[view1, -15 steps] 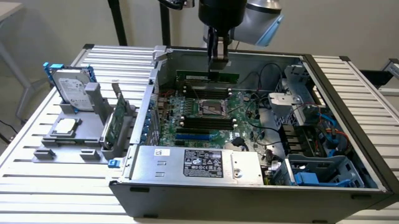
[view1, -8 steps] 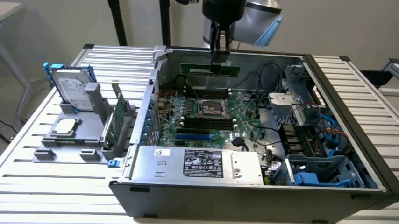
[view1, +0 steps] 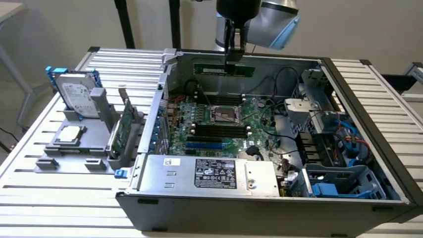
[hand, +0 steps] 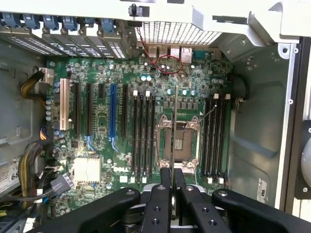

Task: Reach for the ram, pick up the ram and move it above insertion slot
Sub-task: 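Pick up the ram and move it above insertion slot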

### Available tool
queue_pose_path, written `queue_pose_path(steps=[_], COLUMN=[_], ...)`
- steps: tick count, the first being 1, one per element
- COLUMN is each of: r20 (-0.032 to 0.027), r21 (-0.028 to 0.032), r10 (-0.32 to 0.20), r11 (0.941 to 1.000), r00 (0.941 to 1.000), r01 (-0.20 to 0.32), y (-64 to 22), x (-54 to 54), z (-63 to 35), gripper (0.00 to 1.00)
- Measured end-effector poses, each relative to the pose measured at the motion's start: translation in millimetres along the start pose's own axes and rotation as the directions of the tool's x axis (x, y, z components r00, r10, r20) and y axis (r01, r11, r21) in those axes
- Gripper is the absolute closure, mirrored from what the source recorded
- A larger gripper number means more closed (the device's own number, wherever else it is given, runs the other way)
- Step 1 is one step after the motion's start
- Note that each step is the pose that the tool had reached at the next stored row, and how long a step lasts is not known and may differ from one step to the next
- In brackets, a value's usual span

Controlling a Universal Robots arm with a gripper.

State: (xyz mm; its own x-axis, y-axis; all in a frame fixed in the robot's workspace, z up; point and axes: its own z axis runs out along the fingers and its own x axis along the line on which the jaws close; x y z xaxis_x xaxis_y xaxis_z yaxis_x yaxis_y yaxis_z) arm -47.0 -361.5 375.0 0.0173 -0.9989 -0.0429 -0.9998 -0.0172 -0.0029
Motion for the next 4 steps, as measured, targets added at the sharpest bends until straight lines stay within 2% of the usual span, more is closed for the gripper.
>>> queue_pose_path(steps=[4], r20=[0.0000], r21=[0.0000], r10=[0.000], r11=[1.0000], r00=[1.0000], r01=[0.000], y=[0.0], x=[0.0], z=[0.0], gripper=[0.86])
